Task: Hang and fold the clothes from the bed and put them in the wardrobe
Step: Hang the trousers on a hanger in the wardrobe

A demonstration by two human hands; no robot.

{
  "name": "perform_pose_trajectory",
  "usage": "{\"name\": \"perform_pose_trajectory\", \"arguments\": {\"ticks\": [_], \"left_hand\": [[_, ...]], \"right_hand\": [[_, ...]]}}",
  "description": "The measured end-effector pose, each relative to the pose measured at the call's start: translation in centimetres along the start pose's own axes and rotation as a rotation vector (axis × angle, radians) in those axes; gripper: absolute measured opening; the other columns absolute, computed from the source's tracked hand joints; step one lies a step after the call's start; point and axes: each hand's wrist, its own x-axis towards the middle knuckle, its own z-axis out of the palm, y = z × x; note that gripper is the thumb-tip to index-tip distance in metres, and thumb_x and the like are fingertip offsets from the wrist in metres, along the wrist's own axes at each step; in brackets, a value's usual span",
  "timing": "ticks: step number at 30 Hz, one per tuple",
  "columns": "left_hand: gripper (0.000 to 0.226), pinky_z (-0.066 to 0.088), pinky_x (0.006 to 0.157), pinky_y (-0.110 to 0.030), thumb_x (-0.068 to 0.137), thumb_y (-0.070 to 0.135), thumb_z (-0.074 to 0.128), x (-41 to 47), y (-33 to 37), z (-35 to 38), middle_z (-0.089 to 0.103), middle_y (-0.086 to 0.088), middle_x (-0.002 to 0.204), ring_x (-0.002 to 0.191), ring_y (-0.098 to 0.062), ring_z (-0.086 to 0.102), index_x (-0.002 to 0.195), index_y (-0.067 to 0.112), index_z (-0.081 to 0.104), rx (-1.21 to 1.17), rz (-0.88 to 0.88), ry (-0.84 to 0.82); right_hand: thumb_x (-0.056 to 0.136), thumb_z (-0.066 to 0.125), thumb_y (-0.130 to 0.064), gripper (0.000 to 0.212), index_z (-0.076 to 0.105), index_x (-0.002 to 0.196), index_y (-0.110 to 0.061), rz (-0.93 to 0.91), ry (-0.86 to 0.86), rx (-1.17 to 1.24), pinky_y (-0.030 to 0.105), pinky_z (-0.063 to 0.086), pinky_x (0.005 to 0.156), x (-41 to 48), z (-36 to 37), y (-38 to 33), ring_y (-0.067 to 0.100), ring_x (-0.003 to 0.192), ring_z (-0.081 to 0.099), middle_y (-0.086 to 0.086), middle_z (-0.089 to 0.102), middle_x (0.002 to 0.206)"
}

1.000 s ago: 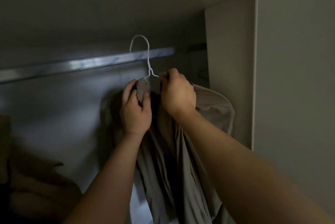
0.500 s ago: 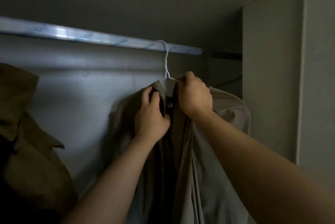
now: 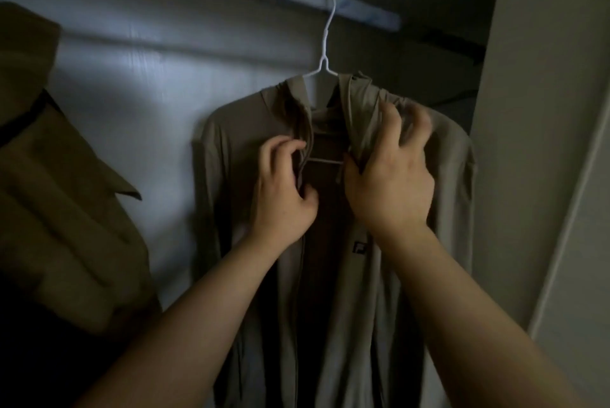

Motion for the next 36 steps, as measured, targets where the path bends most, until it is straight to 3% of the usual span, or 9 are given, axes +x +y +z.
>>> {"name": "perform_pose_trajectory", "arguments": {"ticks": [4,9,15,18,20,24,28,32,36], "left_hand": [[0.063,0.043,0.073,-0.007,0.068,0.004,0.074,-4.8,-1.1,0.5,0.043,0.008,0.122,0.071,-0.004,0.056,0.12,0.027,0.049,-0.039,-0.092,0.005],[0.047,0.038,0.068,-0.006,0.071,0.008,0.067,-12.8,-3.8,1.2,0.052,0.004,0.1,0.069,-0.001,0.051,0.107,0.032,0.049,-0.075,-0.278,-0.005],[0.041,0.044,0.066,-0.02,0.079,-0.006,0.062,-25.4,-8.0,2.3,0.06,0.01,0.074,0.065,0.0,0.056,0.085,0.034,0.057,-0.168,-0.674,-0.506],[0.031,0.05,0.076,-0.029,0.085,0.005,0.068,-29.9,-9.8,3.1,0.07,0.01,0.083,0.08,-0.001,0.065,0.087,0.035,0.062,-0.165,-0.838,-0.724],[0.025,0.053,0.09,-0.033,0.089,0.016,0.07,-31.5,-10.5,3.6,0.072,0.007,0.103,0.1,-0.013,0.068,0.106,0.033,0.065,-0.141,-0.92,-0.785],[0.07,0.046,0.108,-0.042,0.087,0.026,0.075,-32.3,-10.2,4.6,0.056,0.006,0.137,0.128,-0.021,0.054,0.149,0.022,0.043,-0.233,-1.081,-0.872],[0.066,0.048,0.106,-0.046,0.087,0.028,0.076,-32.3,-9.7,5.3,0.059,-0.005,0.14,0.128,-0.024,0.056,0.146,0.017,0.048,-0.226,-1.085,-0.845],[0.072,0.057,0.093,-0.039,0.087,-0.001,0.066,-32.2,-8.7,5.3,0.059,-0.003,0.137,0.112,-0.017,0.062,0.149,0.025,0.042,-0.385,-1.22,-0.804],[0.069,0.055,0.096,-0.051,0.093,-0.009,0.051,-31.3,-8.1,5.5,0.059,-0.009,0.134,0.11,-0.032,0.067,0.152,0.024,0.037,-0.513,-1.324,-0.816]], "right_hand": [[0.085,0.071,-0.033,0.052,0.046,0.127,-0.015,-0.042,-0.015,0.042,0.036,0.057,0.065,-6.3,0.7,1.0,0.033,0.108,0.058,0.017,0.037,0.14],[0.086,0.07,-0.029,0.037,0.046,0.112,-0.019,0.051,-0.248,0.175,0.036,0.055,0.055,-15.2,2.2,2.1,0.025,0.081,0.061,0.005,0.043,0.117],[0.094,0.062,-0.026,0.017,0.052,0.107,-0.022,0.382,-0.594,0.261,0.044,0.055,0.066,-27.1,3.4,3.9,0.022,0.082,0.061,-0.004,0.047,0.115],[0.097,0.058,-0.029,0.016,0.056,0.111,-0.023,0.52,-0.782,0.252,0.043,0.056,0.078,-31.2,4.1,4.5,0.021,0.09,0.063,-0.003,0.053,0.12],[0.1,0.054,-0.033,0.015,0.057,0.112,-0.024,0.613,-0.893,0.25,0.04,0.056,0.082,-33.4,4.5,4.9,0.02,0.093,0.062,-0.003,0.057,0.119],[0.099,0.057,-0.035,0.022,0.057,0.119,-0.025,0.769,-0.993,0.235,0.033,0.053,0.085,-36.8,4.9,5.6,0.02,0.1,0.061,0.001,0.056,0.122],[0.097,0.06,-0.033,0.026,0.054,0.122,-0.026,0.897,-0.985,0.234,0.029,0.052,0.083,-38.3,5.0,6.7,0.016,0.095,0.06,0.001,0.059,0.123],[0.093,0.067,-0.036,0.043,0.046,0.13,-0.032,0.929,-0.974,0.295,0.013,0.046,0.065,-39.1,5.2,7.0,-0.003,0.082,0.059,-0.017,0.06,0.108],[0.087,0.074,-0.025,0.048,0.044,0.122,-0.035,0.941,-0.999,0.324,0.024,0.057,0.072,-39.8,5.4,6.9,0.004,0.087,0.065,-0.018,0.056,0.097]]}}
